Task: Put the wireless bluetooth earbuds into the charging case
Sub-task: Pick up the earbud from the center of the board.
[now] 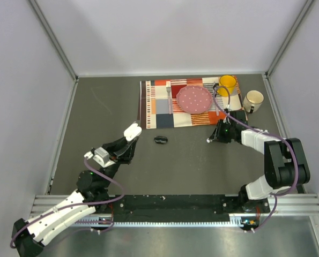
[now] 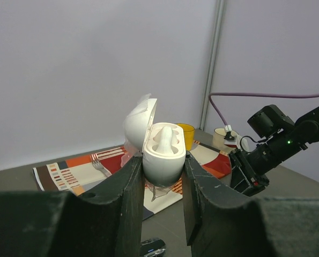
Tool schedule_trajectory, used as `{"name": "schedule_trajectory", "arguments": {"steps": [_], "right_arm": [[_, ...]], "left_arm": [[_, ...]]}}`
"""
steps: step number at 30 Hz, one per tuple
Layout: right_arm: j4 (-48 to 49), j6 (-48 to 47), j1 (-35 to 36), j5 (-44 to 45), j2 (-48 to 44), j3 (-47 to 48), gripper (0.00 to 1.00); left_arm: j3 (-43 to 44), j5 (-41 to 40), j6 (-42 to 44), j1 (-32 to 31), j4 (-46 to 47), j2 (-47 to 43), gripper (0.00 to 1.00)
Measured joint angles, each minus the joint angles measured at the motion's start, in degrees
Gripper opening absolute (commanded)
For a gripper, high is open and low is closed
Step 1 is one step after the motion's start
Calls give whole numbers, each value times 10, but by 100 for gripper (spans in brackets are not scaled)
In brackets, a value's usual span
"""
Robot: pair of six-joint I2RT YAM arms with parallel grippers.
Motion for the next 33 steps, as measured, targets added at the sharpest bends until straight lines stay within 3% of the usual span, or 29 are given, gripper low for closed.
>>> {"name": "schedule_trajectory", "arguments": {"steps": [8, 18, 27, 33], "right_arm": [[21, 1, -1, -19, 14, 0, 11], [31, 31, -1, -7, 7, -11, 2], [89, 205, 19, 65, -112, -141, 0], [142, 387, 51, 134, -212, -246, 3]], "left_arm": [[0, 0, 0, 0, 0, 0, 0], [0, -2, 0, 0, 0, 0, 0], [0, -5, 0, 0, 2, 1, 0], [0, -9, -5, 0, 3, 4, 0]]}}
